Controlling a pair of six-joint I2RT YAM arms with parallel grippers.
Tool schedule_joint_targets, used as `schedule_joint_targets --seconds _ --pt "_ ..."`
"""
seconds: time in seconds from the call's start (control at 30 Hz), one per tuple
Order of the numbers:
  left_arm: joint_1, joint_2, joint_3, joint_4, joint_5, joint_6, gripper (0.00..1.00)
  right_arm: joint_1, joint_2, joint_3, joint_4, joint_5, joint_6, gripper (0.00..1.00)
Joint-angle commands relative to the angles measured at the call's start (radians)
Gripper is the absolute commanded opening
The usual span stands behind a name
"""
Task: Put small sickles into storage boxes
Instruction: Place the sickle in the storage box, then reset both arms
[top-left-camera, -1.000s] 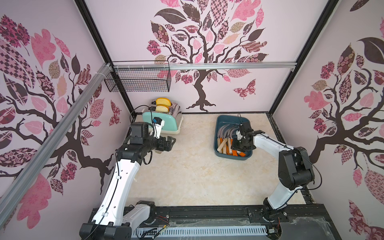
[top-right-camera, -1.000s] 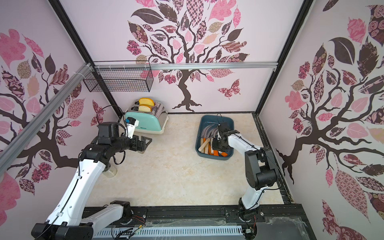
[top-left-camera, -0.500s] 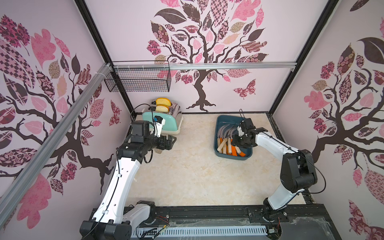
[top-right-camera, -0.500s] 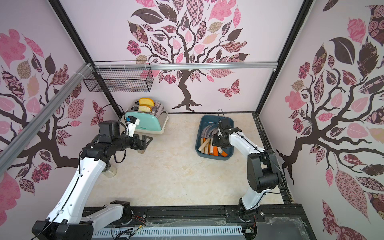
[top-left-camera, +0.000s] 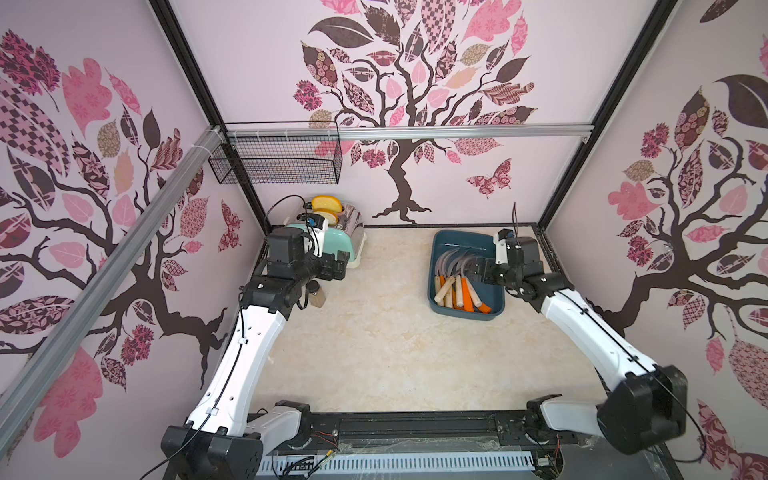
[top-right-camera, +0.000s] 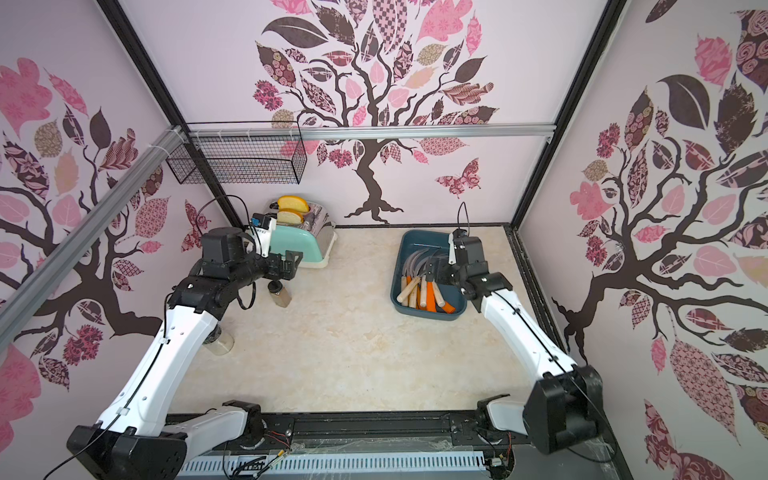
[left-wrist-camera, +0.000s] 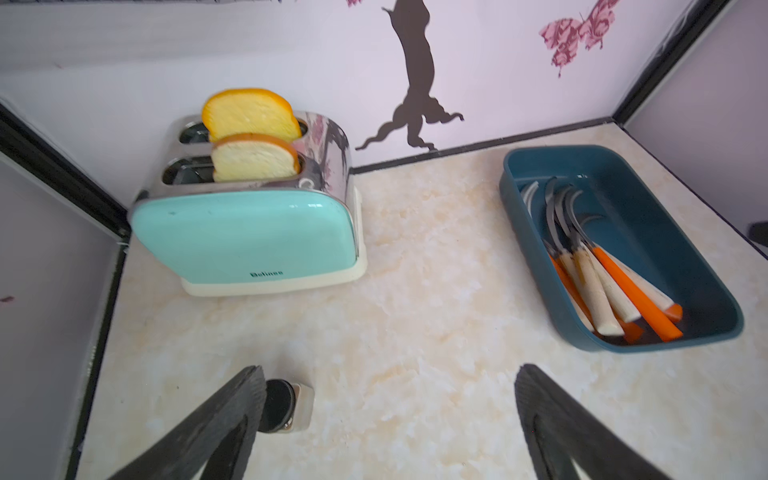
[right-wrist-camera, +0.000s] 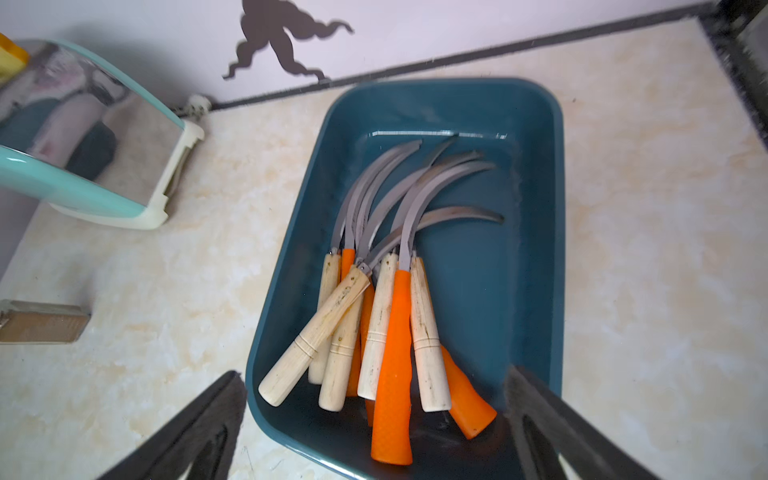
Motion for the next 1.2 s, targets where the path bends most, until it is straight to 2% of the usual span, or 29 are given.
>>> schedule_joint_targets --seconds 0.0,0.13,0.3,0.37,0.5,0.6,0.73,0.93,1.0,1.07,1.17 --pt "-0.002 0.001 0.020 0.141 -0.083 -0.004 0.98 -0.003 -0.146 -0.125 0.177 0.064 -0.068 1.00" --pt "-0.001 -0.034 -0.066 0.249 -0.134 -0.034 0.98 -0.004 -0.326 -0.307 0.320 0.132 -0.110 0.99" --pt "0.006 -0.127 -0.267 0.360 -0.195 -0.030 0.98 -0.004 -0.460 -0.427 0.347 0.202 -0.125 1.00" --pt "0.041 -0.170 -0.370 0.426 -0.251 -0.043 0.98 -0.002 -0.500 -0.477 0.355 0.215 -0.119 1.00" --pt "0.188 -0.256 -0.603 0.573 -0.164 -0.068 0.98 -0.004 -0.524 -0.521 0.344 0.264 -0.120 0.99" --pt "0.215 -0.258 -0.749 0.681 -0.158 -0.059 0.98 -0.004 -0.525 -0.567 0.393 0.354 -0.088 1.00" --pt "0.215 -0.142 -0.911 0.973 -0.130 -0.102 0.98 -0.004 -0.494 -0.639 0.524 0.379 -0.101 1.00" --pt "0.215 0.178 -0.930 1.322 -0.088 -0.072 0.98 -0.008 -0.452 -0.724 0.702 0.451 -0.202 1.00" --pt "0.219 0.260 -0.914 1.391 -0.109 -0.075 0.98 -0.012 -0.423 -0.750 0.756 0.464 -0.200 1.00" --pt "0.222 0.319 -0.886 1.384 -0.113 -0.079 0.98 -0.018 -0.382 -0.779 0.830 0.485 -0.192 0.99" --pt "0.224 0.360 -0.917 1.478 -0.087 -0.064 0.98 -0.048 -0.333 -0.827 0.965 0.468 -0.191 1.00"
